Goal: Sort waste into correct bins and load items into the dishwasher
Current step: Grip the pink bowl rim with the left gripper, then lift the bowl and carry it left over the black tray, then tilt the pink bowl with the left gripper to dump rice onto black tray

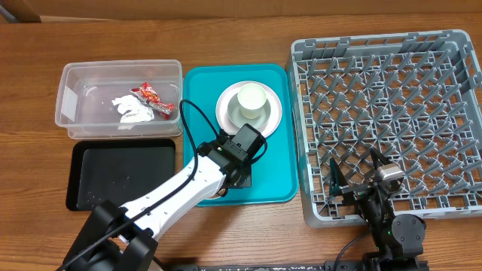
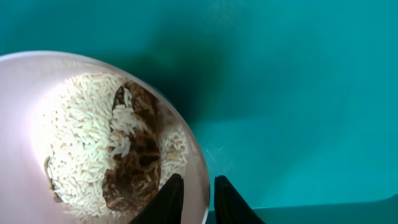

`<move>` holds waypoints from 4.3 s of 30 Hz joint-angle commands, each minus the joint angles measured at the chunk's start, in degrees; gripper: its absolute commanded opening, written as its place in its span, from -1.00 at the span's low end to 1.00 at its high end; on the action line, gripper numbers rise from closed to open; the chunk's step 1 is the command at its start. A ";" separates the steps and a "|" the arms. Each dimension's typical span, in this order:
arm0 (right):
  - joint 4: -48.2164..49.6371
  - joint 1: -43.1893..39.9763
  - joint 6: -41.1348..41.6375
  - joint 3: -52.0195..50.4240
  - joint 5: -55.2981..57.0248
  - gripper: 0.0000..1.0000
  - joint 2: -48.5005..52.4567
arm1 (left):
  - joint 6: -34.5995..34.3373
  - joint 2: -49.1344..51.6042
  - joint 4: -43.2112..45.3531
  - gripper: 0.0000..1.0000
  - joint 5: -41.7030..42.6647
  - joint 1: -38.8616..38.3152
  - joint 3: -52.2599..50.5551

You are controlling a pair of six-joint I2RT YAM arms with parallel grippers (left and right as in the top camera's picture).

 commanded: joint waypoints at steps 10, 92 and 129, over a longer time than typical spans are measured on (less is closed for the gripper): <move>0.31 -0.44 -0.15 -0.61 0.33 1.00 -0.68 | 1.07 1.40 -0.13 -0.61 1.18 0.26 -0.66; 0.31 -0.44 -0.13 -0.61 0.33 1.00 -0.68 | 22.34 -14.56 -18.18 -0.92 17.18 35.12 12.15; 0.31 -0.44 -0.15 -0.61 0.33 1.00 -0.68 | 49.03 -14.51 -12.37 -0.92 69.64 84.11 -2.93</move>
